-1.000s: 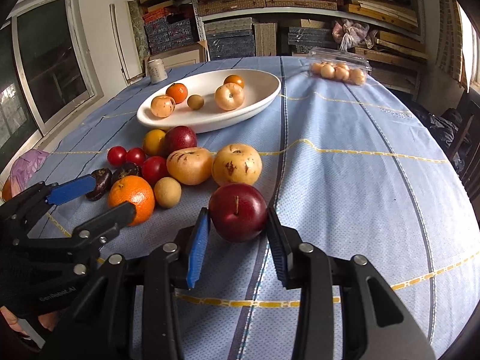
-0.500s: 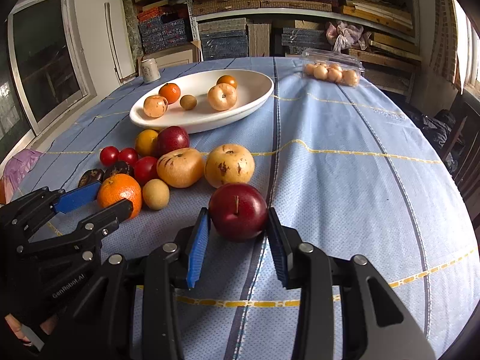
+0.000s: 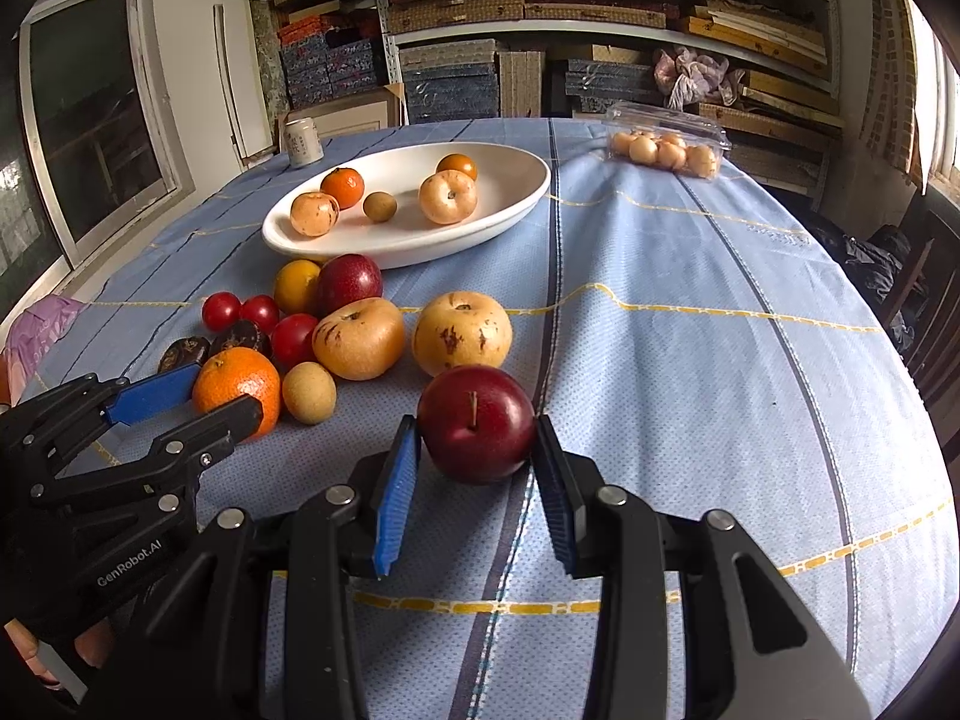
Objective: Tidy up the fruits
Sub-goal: 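Grasp a tangerine with the left tool while the right tool holds the red apple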
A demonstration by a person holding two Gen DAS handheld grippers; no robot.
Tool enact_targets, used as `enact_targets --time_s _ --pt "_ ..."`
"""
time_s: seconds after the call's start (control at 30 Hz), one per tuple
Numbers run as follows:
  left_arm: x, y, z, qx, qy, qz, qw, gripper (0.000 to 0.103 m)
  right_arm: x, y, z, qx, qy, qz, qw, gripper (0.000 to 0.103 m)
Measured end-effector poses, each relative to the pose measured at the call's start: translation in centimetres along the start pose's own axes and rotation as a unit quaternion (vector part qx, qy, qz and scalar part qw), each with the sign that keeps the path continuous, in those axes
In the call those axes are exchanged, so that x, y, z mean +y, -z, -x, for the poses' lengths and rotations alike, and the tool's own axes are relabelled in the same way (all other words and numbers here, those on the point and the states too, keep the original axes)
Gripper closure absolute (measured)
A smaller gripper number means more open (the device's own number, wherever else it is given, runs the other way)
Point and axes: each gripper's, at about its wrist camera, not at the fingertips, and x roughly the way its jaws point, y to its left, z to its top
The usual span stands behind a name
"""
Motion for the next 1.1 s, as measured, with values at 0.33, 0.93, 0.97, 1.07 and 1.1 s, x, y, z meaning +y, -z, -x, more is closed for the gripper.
enact_targets --time_s 0.33,0.93,0.97,1.07,1.1 --pt "0.3 0.2 0.6 -0.005 -0.002 0.008 1.0 0.057 0.0 0.0 0.0 -0.001 0.001 0.0 1.0 0.066" --pt "2.9 -0.7 3.5 -0.033 -0.015 0.036 0.9987 0.066 -0.2 -1.0 1.3 -0.017 0.002 -0.001 1.0 0.066" --pt "3.2 -0.9 3.4 -0.032 -0.019 0.038 0.9986 0.066 -0.2 -1.3 1.6 -0.024 0.005 0.004 1.0 0.066" --pt "3.9 -0.7 2.2 -0.005 -0.013 0.054 0.9985 0.067 -0.3 -1.8 1.9 -0.028 0.005 0.003 1.0 0.066" --pt "4.1 -0.5 2.1 -0.003 -0.015 0.06 0.9981 0.067 -0.4 -1.7 1.8 -0.028 0.005 0.002 1.0 0.066"
